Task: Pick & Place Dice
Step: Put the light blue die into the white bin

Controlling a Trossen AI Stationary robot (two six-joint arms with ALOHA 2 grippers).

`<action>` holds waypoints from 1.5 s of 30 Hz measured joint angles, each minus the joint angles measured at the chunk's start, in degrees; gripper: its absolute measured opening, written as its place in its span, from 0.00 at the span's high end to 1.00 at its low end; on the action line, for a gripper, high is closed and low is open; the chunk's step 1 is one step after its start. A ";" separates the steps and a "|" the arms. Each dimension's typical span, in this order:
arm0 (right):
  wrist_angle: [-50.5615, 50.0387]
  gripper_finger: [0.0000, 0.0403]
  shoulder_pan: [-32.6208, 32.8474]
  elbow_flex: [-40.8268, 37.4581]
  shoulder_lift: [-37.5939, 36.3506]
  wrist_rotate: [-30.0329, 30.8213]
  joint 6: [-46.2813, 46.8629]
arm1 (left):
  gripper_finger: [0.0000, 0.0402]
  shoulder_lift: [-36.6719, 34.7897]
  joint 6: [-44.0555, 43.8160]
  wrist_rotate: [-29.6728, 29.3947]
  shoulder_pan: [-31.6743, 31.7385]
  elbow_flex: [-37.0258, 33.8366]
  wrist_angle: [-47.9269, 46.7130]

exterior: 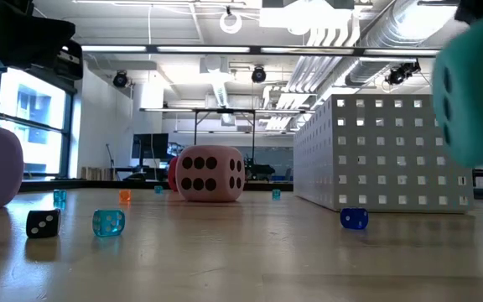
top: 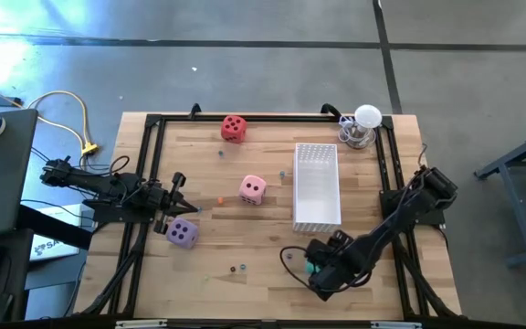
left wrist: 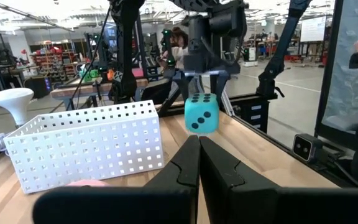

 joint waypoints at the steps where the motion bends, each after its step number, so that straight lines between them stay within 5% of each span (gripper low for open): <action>1: -0.20 0.17 0.00 0.90 0.00 0.98 -0.36 | 1.00 0.00 0.00 0.00 0.00 0.02 0.00; 17: -0.25 0.17 -5.72 10.23 -0.09 19.54 -22.08 | 1.00 0.00 0.02 0.00 0.01 0.02 -0.15; 29: -0.29 0.18 -13.95 11.43 -0.09 16.20 -32.87 | 1.00 0.00 -5.73 0.00 0.00 0.00 -0.90; 45: -3.44 0.18 -17.55 11.47 -7.68 14.51 -34.23 | 1.00 0.00 -10.99 0.00 0.00 0.02 -0.90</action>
